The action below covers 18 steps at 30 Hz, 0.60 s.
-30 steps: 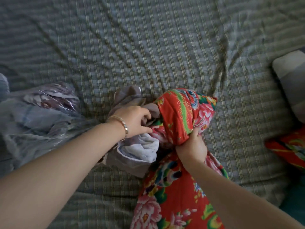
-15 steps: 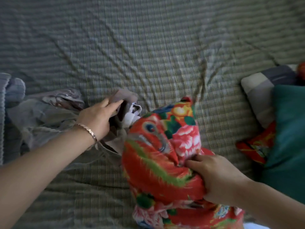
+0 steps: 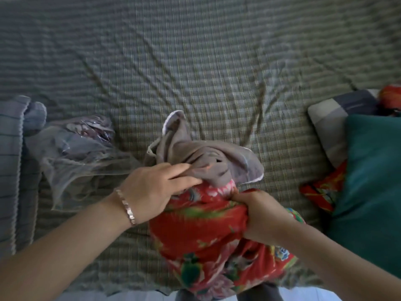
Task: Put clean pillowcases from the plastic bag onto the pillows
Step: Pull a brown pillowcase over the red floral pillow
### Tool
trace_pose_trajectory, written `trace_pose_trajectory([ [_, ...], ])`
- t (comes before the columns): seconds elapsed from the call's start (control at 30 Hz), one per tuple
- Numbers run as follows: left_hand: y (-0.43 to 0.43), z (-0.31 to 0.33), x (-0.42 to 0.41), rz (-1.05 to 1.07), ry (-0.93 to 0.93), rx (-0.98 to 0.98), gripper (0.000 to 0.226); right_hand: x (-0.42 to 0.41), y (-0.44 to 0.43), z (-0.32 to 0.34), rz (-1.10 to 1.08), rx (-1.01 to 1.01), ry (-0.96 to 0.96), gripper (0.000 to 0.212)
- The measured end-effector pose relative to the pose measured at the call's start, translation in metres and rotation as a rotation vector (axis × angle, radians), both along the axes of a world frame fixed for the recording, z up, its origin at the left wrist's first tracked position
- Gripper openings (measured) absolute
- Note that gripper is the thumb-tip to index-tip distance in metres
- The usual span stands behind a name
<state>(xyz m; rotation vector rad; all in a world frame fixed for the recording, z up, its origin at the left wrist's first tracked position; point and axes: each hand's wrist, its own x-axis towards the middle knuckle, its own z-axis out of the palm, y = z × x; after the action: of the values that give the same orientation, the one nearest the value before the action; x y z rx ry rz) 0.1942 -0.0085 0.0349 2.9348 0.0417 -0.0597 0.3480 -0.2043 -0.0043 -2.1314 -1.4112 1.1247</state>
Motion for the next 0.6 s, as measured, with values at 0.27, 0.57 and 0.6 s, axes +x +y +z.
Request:
trace_pose_trajectory([
  [0.27,0.013,-0.012,-0.033,0.843,0.520,0.104,0.031,0.049,-0.019,-0.004,-0.505,-0.055,0.166,0.024],
  [0.57,-0.056,-0.002,0.007,0.908,-0.131,-0.443,0.031,0.044,0.008,-0.012,-0.441,-0.198,-0.087,0.014],
  [0.6,-0.048,-0.005,0.019,1.026,-0.064,-0.465,0.034,0.037,0.011,-0.009,-0.325,-0.184,-0.156,0.018],
])
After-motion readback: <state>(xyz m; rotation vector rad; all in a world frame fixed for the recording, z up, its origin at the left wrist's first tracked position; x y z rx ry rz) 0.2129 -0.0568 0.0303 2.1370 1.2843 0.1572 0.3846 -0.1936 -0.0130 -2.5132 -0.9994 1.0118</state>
